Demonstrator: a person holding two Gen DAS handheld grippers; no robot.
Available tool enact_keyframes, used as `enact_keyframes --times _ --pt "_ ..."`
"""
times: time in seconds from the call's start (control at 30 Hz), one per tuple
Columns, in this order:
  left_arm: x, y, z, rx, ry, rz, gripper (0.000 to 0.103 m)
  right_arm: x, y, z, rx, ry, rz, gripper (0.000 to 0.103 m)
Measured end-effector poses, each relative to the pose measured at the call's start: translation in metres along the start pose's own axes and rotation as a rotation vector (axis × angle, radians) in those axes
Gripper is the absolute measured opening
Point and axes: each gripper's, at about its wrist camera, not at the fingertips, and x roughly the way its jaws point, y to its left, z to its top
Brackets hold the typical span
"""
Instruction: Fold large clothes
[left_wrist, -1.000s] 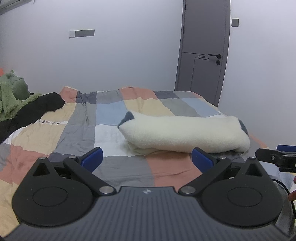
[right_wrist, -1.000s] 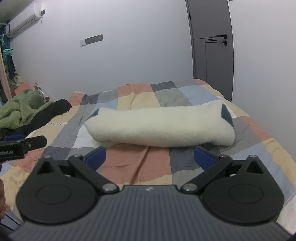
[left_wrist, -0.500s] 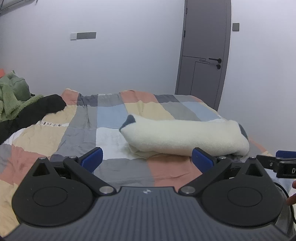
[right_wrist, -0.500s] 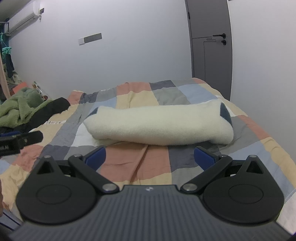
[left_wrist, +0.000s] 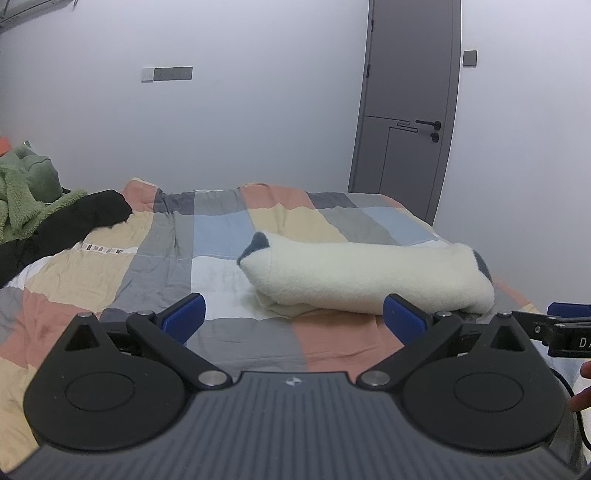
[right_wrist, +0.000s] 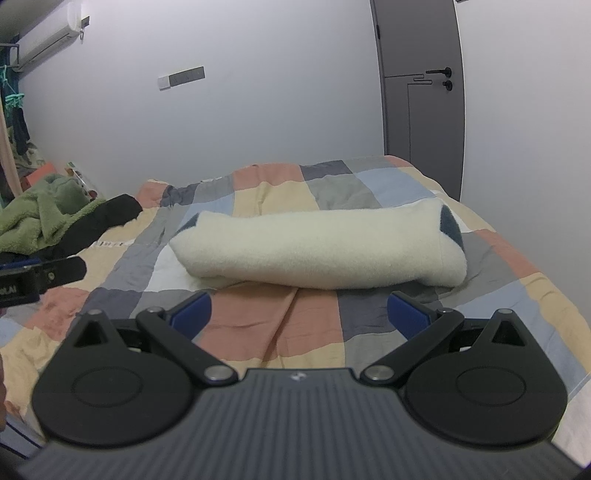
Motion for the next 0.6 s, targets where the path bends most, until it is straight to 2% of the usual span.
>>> enact_keyframes --times 0.6 --pt "-0.0024 0.0004 0.0011 -0.003 -0.009 -0.002 0.103 -0.0016 0.0025 0.0027 0.005 -0.001 -0.001 0.103"
